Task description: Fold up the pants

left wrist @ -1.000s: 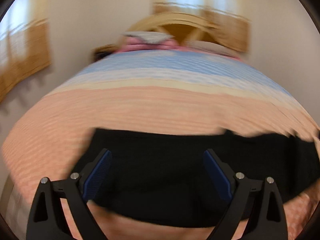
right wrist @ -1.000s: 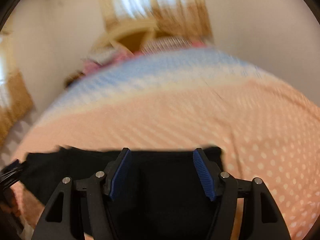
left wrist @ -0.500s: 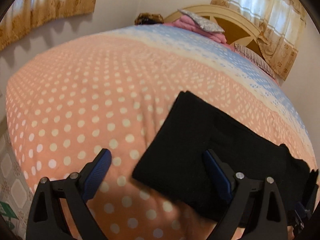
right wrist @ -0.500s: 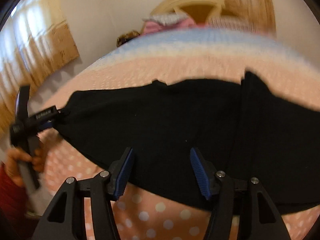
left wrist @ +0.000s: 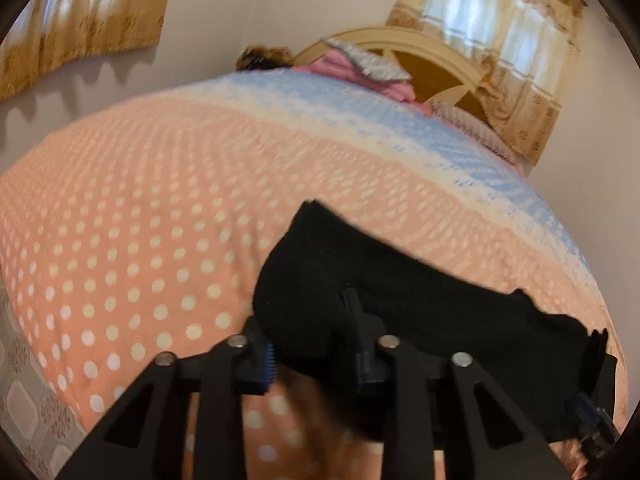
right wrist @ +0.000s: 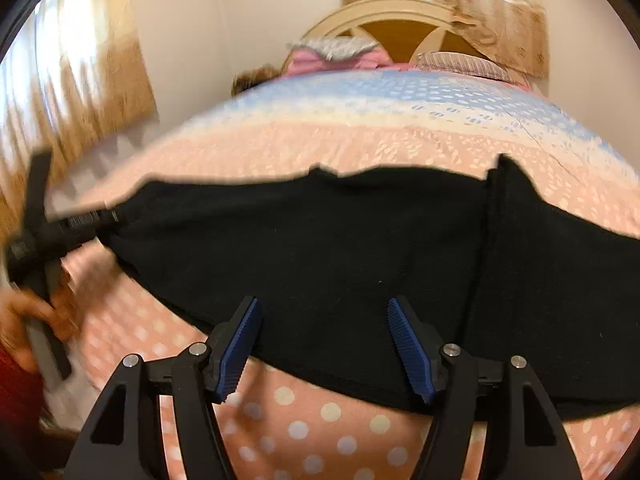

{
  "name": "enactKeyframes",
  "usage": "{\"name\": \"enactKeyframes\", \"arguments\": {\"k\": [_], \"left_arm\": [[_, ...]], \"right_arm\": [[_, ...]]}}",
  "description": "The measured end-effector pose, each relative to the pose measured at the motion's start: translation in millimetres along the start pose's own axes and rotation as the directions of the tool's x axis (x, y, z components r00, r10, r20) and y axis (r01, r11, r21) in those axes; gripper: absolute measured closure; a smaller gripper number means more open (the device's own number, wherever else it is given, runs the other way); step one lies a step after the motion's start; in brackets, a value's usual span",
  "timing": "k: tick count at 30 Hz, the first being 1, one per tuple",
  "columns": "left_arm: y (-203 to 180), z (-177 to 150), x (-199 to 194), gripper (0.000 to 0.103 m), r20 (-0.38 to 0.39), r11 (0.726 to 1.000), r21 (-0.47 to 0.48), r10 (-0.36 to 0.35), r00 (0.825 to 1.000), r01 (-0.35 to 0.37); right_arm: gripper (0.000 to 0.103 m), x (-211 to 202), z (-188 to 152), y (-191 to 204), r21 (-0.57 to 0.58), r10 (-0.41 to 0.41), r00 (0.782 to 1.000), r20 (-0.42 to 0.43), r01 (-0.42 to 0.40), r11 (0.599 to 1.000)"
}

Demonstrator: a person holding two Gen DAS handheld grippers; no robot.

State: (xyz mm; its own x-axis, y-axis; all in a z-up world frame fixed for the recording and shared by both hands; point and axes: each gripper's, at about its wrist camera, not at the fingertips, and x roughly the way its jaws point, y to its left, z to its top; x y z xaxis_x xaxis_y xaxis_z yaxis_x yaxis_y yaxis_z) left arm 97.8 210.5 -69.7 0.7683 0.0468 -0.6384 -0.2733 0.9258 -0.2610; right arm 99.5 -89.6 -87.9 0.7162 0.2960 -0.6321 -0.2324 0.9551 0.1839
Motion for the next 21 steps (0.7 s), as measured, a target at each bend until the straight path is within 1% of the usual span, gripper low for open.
{"name": "enactKeyframes", "arguments": {"k": [2, 4, 5, 8, 11, 12, 13, 14, 16, 17, 19, 20, 21], "left_arm": [[-15, 6, -13, 0.079, 0.039, 0.999, 0.036, -0.014, 0.999, 0.012], [-34, 12, -24, 0.079, 0.072, 0.996, 0.081, -0.047, 0.996, 0.042], [-48, 14, -31, 0.079, 0.091, 0.992, 0.114, -0.07, 0.993, 0.06], [-84, 17, -47, 0.079, 0.125, 0.975, 0.194, -0.132, 0.983, 0.106], [-130, 11, -60, 0.08, 0.133, 0.937, 0.301, -0.226, 0.965, 0.178], [-146, 5, -65, 0.08, 0.127, 0.917, 0.34, -0.264, 0.956, 0.208], [-166, -1, -69, 0.08, 0.113, 0.892, 0.379, -0.309, 0.944, 0.246], [-177, -5, -71, 0.08, 0.101, 0.874, 0.402, -0.338, 0.936, 0.272], [-210, -22, -74, 0.081, 0.05, 0.82, 0.459, -0.408, 0.912, 0.342], [-223, -28, -74, 0.081, 0.027, 0.799, 0.477, -0.43, 0.903, 0.366], [-252, -50, -74, 0.081, -0.03, 0.738, 0.527, -0.48, 0.877, 0.422], [-263, -62, -72, 0.081, -0.053, 0.714, 0.549, -0.489, 0.871, 0.435], [-270, -71, -72, 0.081, -0.069, 0.7, 0.562, -0.49, 0.869, 0.44]], "right_arm": [[0.036, -19, 4, -10, 0.054, 0.027, 0.996, 0.08, -0.032, 0.998], [0.036, -38, 10, -24, 0.1, 0.003, 0.987, 0.158, -0.019, 0.995], [0.036, -49, 13, -36, 0.146, -0.019, 0.981, 0.193, -0.009, 0.989], [0.036, -63, 14, -65, 0.251, -0.037, 0.976, 0.214, -0.019, 0.968], [0.036, -74, 13, -104, 0.363, -0.021, 0.976, 0.216, -0.061, 0.93], [0.036, -77, 11, -115, 0.391, -0.015, 0.976, 0.218, -0.073, 0.918], [0.036, -80, 10, -122, 0.408, -0.014, 0.975, 0.22, -0.079, 0.909], [0.036, -84, 9, -130, 0.427, -0.014, 0.974, 0.226, -0.086, 0.9], [0.036, -95, 7, -147, 0.46, -0.016, 0.97, 0.243, -0.1, 0.882], [0.036, -101, 6, -156, 0.477, -0.017, 0.968, 0.252, -0.109, 0.872], [0.036, -108, 3, -169, 0.497, -0.003, 0.965, 0.264, -0.134, 0.857], [0.036, -111, 2, -175, 0.505, 0.011, 0.963, 0.27, -0.151, 0.85], [0.035, -114, 0, -182, 0.516, 0.024, 0.961, 0.277, -0.17, 0.84]]}}
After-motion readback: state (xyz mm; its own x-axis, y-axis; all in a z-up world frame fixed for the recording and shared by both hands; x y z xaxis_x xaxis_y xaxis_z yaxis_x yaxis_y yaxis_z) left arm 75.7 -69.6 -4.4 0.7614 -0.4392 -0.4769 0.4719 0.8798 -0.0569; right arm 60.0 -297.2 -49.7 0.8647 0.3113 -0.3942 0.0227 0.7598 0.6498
